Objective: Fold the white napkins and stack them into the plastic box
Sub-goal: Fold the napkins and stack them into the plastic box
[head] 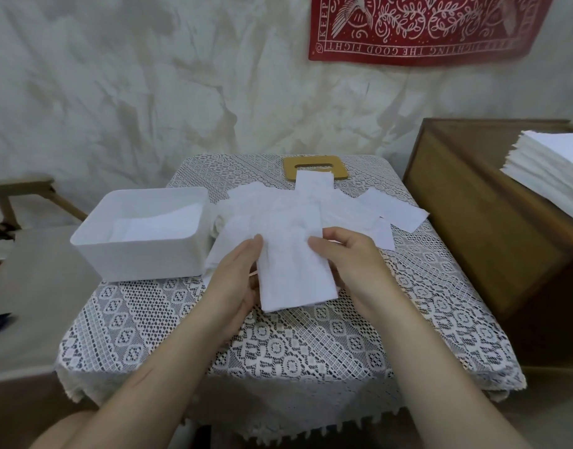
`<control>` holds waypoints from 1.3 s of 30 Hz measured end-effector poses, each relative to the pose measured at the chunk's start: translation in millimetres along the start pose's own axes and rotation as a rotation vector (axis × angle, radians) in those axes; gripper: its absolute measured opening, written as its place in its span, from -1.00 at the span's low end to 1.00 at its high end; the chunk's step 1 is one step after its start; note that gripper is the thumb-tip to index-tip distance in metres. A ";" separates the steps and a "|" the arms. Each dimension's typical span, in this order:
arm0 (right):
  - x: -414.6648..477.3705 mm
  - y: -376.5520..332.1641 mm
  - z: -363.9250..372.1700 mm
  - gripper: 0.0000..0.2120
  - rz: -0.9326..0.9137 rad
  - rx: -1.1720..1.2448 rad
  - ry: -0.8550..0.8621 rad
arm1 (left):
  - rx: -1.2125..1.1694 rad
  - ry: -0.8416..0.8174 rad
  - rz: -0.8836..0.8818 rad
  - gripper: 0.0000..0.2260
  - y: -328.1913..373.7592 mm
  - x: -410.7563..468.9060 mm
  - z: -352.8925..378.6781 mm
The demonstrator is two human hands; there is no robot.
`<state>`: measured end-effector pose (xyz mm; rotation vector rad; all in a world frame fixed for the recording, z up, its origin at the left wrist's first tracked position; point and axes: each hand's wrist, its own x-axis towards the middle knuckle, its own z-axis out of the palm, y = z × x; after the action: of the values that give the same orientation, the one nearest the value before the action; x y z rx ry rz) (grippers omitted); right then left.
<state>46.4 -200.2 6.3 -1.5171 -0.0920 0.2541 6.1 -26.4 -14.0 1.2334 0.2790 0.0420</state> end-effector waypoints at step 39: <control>4.1 6.4 -17.4 -0.79 0.183 0.034 -0.244 | 0.388 -0.263 -0.009 -0.80 11.5 -9.8 -12.1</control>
<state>53.5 -216.0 -1.4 -1.4573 -0.1421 0.5839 -4.8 -13.1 -5.0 1.6048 0.0630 -0.1888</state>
